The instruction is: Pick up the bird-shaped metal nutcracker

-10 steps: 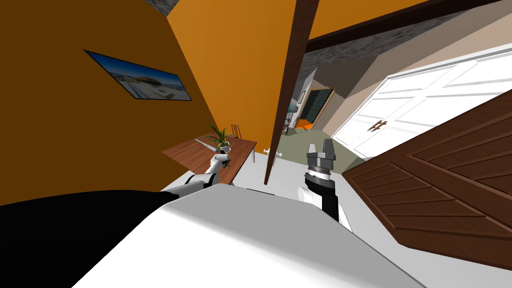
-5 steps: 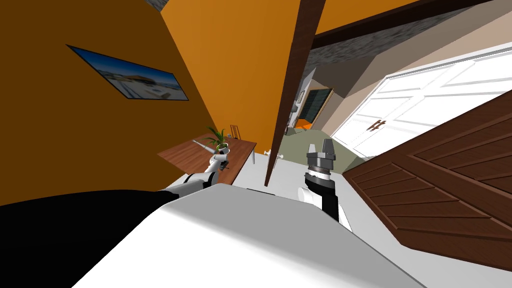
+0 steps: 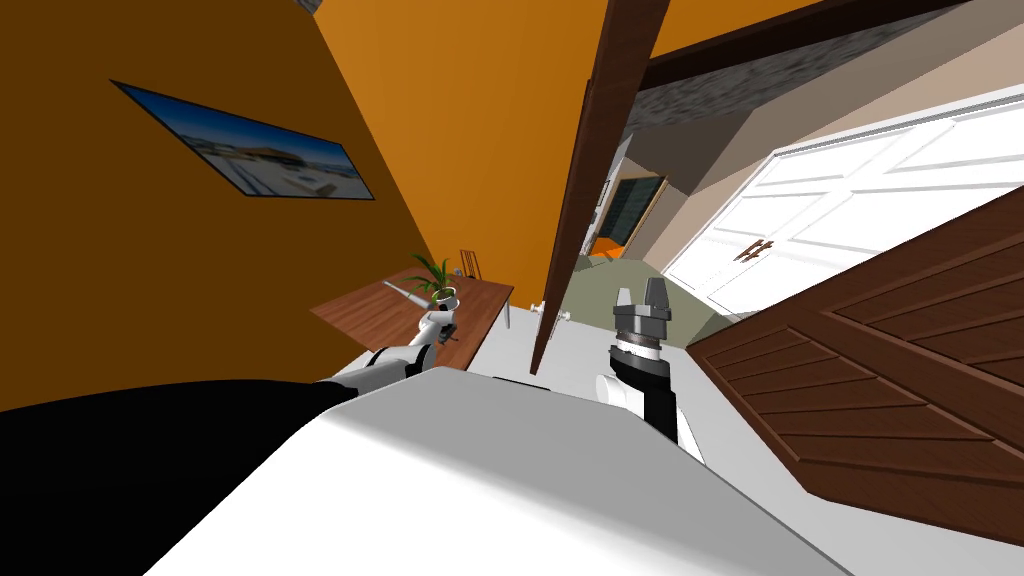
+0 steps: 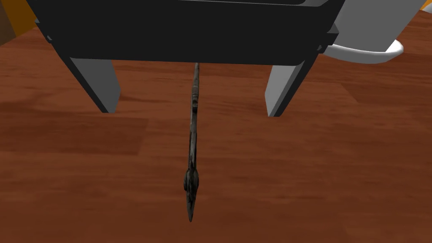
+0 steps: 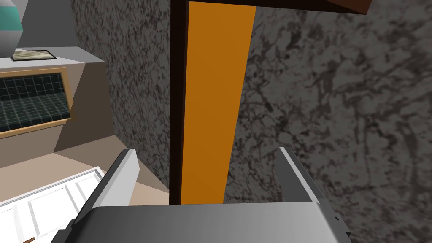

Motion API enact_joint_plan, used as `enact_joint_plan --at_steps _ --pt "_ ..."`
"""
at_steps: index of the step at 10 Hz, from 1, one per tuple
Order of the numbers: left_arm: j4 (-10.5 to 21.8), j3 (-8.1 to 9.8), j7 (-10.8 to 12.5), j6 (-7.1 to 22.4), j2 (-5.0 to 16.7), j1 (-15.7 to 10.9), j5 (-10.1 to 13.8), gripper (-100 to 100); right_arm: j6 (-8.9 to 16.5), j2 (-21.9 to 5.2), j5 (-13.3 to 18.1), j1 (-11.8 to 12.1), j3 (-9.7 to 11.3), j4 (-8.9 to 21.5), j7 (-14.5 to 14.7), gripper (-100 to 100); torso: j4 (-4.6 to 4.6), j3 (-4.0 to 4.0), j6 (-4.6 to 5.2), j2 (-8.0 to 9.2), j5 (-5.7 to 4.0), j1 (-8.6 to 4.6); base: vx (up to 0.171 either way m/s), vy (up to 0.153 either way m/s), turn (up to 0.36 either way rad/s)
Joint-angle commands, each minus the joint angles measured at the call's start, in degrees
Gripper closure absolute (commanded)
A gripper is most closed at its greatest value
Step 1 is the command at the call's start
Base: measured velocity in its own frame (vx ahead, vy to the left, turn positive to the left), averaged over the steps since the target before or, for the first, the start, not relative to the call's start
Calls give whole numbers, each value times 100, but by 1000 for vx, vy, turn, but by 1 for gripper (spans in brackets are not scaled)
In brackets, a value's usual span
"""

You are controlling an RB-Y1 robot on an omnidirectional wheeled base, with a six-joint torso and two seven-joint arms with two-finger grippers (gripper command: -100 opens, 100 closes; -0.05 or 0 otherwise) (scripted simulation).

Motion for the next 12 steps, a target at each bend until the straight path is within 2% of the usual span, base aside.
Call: enact_joint_plan --at_steps 1,2,3,7,8,9,10,11,12 --pt "57 -58 71 -184 -55 82 -2 -100 0 0 0 0 0 0 0 0 0 0 0 0 0 0 46 38 2" --pt "12 -33 37 -109 -40 71 1 -100 0 0 0 0 0 0 0 0 -1 -3 0 -5 0 1 22 16 0" --pt "10 -37 47 -129 -45 80 1 100 0 0 0 0 0 0 0 0 0 0 1 0 -1 -6 0 0 0" --pt "18 -35 49 -112 -40 88 -2 100 0 0 0 0 0 0 0 0 6 5 9 5 3 -6 0 1 3" --pt "18 -36 49 -112 -40 88 -2 0 0 0 0 0 0 0 0 0 6 5 9 5 3 -6 0 0 0" --pt "-82 16 -8 62 0 0 -6 100 0 0 0 0 0 0 0 0 6 5 9 5 3 -6 -27 -27 -12" --pt "-128 41 -34 144 18 -27 -8 100 0 1 0 -1 1 0 0 0 9 10 11 12 0 -16 -41 -41 -12" --pt "-31 22 -14 45 18 -32 -7 100 0 1 0 -1 1 0 0 0 10 13 11 18 -1 -23 -16 -18 -4" --pt "-24 24 -21 51 22 -45 -7 0 0 1 0 -1 1 0 0 0 7 10 8 14 1 -16 0 0 0"
